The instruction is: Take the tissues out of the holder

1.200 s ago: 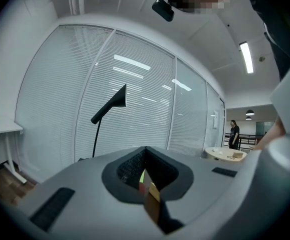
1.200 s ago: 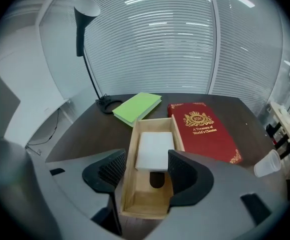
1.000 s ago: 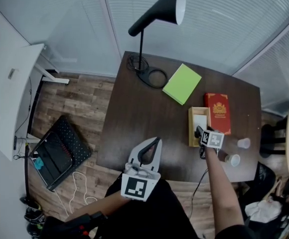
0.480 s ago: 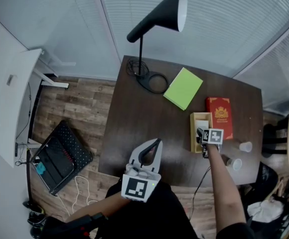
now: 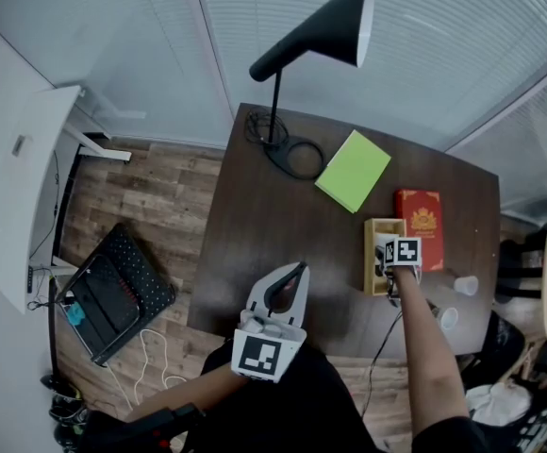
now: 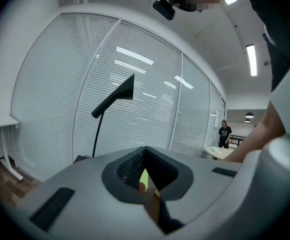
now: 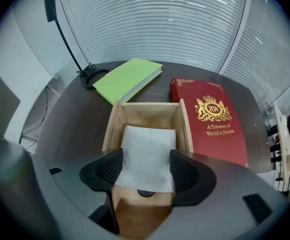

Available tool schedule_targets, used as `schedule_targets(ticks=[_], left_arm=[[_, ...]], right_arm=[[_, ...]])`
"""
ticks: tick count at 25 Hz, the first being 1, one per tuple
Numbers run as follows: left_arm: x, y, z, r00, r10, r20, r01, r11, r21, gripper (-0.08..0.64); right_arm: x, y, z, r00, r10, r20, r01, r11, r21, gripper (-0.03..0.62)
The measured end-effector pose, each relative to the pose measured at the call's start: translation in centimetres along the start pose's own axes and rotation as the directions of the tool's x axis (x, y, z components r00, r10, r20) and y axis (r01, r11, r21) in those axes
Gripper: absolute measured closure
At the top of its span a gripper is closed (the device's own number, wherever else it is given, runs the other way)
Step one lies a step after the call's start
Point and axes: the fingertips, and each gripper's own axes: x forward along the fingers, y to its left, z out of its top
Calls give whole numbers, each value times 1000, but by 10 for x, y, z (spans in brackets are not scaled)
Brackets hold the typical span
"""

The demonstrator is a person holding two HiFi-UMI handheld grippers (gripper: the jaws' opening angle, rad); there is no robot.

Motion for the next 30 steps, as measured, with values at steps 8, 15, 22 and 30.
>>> schedule_targets(ticks=[8, 15, 22, 30], left_arm=[[3, 7, -3, 1000, 11, -11, -11, 1000, -9, 560], [4, 2, -1, 1000, -2, 3, 2, 1000, -14, 560], [-1, 1, 2, 1000, 0, 18, 0, 1000, -3, 560], [-6, 0, 2, 1000, 3, 17, -3, 1000, -5, 560]], right_arm=[[2, 0, 1, 999, 3, -38, -3, 1000, 2, 296], [-1, -4, 0, 999, 31, -24, -31, 999, 20, 355], [-4, -4, 0, 1000, 14, -14, -14, 1000, -3, 424], [-5, -3, 1, 999, 11, -30, -11, 1000, -16, 466]])
